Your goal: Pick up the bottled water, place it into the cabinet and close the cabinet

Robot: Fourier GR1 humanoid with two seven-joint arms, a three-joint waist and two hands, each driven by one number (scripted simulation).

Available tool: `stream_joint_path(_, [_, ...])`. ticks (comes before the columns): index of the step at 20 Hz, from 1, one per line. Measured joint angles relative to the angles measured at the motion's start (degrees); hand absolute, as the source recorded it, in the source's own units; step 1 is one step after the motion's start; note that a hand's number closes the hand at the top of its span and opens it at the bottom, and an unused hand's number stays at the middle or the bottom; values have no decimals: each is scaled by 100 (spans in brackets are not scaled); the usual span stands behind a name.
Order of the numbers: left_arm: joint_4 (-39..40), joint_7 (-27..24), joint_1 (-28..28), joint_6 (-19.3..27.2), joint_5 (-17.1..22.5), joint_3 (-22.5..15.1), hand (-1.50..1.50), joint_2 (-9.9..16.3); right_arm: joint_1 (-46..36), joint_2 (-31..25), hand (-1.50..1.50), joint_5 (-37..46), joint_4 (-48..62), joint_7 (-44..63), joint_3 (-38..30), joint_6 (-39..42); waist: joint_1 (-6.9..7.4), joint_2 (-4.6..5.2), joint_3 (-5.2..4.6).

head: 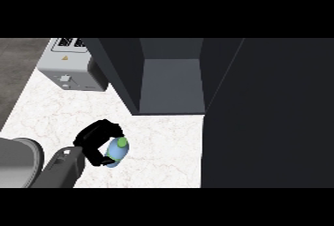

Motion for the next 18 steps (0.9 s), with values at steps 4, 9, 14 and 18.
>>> stream_joint_path(4, [-103,-512,438,1063,604,841,150,34,4,55,-150,-2,-1,-24,-78,-105,208,-26,5])
stream_joint_path(9, [-358,-1155,908,1732,1038,1352,150,-203,155,38,-150,42,-95,-25,48,-43,126,-48,21])
stream_joint_path(14, [-844,-1201,1212,1983,1311,1366,150,-508,79,3,-150,76,9,-62,69,-4,73,-48,22])
stream_joint_path(18, [-1514,-940,1540,2002,1558,1259,150,-665,-9,-15,-150,84,13,13,162,-84,68,-46,21])
